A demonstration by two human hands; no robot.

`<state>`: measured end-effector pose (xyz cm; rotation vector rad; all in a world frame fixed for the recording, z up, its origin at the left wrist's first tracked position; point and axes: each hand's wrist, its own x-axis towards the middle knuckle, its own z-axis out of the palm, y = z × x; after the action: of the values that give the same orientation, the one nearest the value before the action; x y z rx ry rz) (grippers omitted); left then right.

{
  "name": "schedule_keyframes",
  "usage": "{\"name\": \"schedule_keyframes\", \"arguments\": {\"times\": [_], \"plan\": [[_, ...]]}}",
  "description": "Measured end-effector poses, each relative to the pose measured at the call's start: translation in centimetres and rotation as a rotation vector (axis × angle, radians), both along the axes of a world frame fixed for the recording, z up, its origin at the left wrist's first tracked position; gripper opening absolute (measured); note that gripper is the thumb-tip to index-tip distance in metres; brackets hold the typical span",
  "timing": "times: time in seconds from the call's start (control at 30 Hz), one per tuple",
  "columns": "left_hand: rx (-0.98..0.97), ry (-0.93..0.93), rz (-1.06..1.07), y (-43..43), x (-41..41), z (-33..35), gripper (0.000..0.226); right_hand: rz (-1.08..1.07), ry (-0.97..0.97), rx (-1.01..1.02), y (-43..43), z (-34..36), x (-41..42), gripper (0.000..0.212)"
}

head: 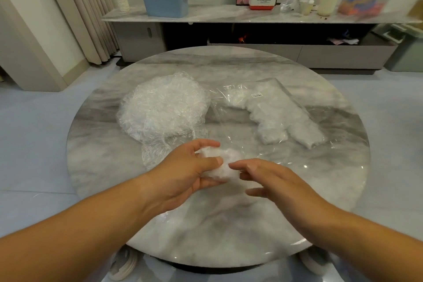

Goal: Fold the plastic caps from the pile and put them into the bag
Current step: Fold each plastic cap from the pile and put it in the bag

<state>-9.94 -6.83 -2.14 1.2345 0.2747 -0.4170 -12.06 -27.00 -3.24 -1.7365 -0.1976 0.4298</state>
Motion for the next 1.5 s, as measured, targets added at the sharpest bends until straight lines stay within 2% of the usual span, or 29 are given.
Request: {"name": "schedule_keyframes", "arguments": {"times": [0.1, 0.27, 0.3, 0.4, 0.47, 0.6, 0.73, 0.87, 1.0, 1.13, 1.3, 1.4, 1.5], "plan": [[0.034, -0.071, -0.061, -2.3, 0.3, 1.2, 0.041, -0.026, 0.095, 0.150, -0.9, 0.9, 0.6, 0.039], [0.064, -0.134, -0.115, -5.6, 1.6, 1.3, 0.039, -0.263, -0.040, 0.124, -3.8, 1.7, 2.3, 0.051], [0.156, -0.184, -0.137, -6.1, 1.8, 1.2, 0.039, -0.313, -0.078, 0.096, -4.7, 1.7, 3.0, 0.049], [0.692, -0.450, -0.303, -7.3, 2.4, 0.6, 0.033, -0.399, -0.159, -0.006, -7.8, 1.0, 5.2, 0.052], [0.980, -0.618, -0.480, -8.1, 2.7, -0.6, 0.036, -0.389, -0.187, -0.092, -9.6, 0.4, 6.3, 0.059], [1.299, -0.776, -0.761, -9.3, 3.2, -3.2, 0.057, -0.296, -0.102, -0.172, -12.2, -1.4, 7.2, 0.074], [1.489, -0.803, -0.828, -9.7, 3.5, -3.9, 0.068, -0.183, -0.084, -0.293, -13.4, -2.8, 6.8, 0.079], [1.584, -0.739, -0.833, -9.7, 3.6, -4.2, 0.082, -0.138, -0.066, -0.320, -13.6, -3.1, 6.8, 0.078], [1.561, -0.711, -0.820, -9.8, 3.6, -4.3, 0.089, -0.186, 0.028, -0.239, -13.3, -3.0, 7.4, 0.086], [1.549, -0.705, -0.824, -9.9, 3.4, -4.4, 0.088, -0.333, 0.234, -0.046, -12.7, -2.2, 8.1, 0.081], [1.546, -0.724, -0.824, -9.7, 3.1, -4.8, 0.087, -0.413, 0.479, 0.218, -11.8, -1.6, 9.1, 0.085], [1.526, -0.716, -0.831, -9.7, 2.9, -5.0, 0.086, -0.520, 0.544, 0.440, -10.9, -1.4, 9.2, 0.085], [1.529, -0.704, -0.848, -9.6, 2.8, -5.1, 0.085, -0.688, 0.509, 0.567, -10.1, -1.4, 8.9, 0.073]]}}
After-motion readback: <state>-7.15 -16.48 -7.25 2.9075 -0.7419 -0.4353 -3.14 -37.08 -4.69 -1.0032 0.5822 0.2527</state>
